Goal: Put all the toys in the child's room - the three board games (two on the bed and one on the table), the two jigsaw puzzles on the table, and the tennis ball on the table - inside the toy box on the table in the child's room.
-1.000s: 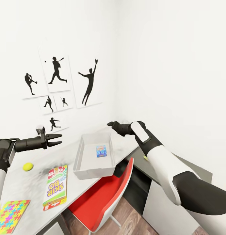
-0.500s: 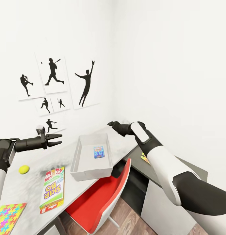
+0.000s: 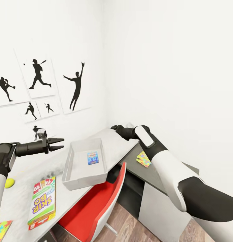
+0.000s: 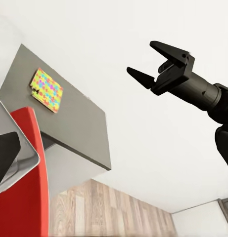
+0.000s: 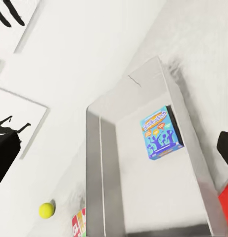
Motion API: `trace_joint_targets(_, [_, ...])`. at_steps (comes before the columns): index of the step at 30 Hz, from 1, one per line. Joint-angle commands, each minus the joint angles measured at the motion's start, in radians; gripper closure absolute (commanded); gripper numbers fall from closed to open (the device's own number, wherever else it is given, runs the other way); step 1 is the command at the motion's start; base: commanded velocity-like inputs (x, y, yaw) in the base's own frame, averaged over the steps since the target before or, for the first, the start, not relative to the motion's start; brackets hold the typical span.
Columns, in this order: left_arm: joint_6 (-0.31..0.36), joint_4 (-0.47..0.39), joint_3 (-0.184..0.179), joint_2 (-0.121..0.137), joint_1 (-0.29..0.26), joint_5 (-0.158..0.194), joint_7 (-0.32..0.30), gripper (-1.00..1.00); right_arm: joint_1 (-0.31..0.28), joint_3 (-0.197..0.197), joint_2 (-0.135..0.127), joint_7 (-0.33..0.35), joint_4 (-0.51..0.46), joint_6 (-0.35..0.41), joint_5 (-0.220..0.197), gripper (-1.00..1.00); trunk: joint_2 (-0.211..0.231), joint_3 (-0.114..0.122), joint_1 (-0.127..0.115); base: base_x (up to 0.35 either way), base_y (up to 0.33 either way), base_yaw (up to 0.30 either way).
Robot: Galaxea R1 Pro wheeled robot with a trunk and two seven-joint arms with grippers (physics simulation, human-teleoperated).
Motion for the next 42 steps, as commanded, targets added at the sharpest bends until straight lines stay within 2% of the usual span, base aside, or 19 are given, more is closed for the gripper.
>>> trace_joint_targets(1, [0.010, -0.001, 0.002, 0.000, -0.001, -0.010, -0.009, -1.00, -0.001, 0.002, 0.000, -0.010, -0.001, 0.000, -0.010, -1.00, -0.002, -0.002, 0.001, 0.000, 0.002, -0.278])
trace_joint_targets(27, [0.004, -0.001, 0.002, 0.000, 0.000, -0.014, -0.009, -1.00, -0.001, 0.001, 0.000, -0.010, -0.001, -0.001, -0.010, -1.00, -0.002, -0.002, 0.001, -0.002, 0.000, -0.281])
trace_joint_targets(34, [0.004, -0.001, 0.003, 0.000, 0.000, -0.015, -0.009, -1.00, -0.001, 0.001, 0.000, -0.010, -0.001, -0.001, -0.010, -1.00, -0.002, -0.002, 0.001, -0.059, 0.111, -0.281])
trace_joint_targets(42, [0.003, -0.001, 0.003, 0.010, 0.000, -0.013, -0.009, -1.00, -0.001, 0.001, 0.000, -0.010, -0.001, -0.001, -0.010, -1.00, -0.002, 0.001, 0.001, -0.017, 0.053, -0.281])
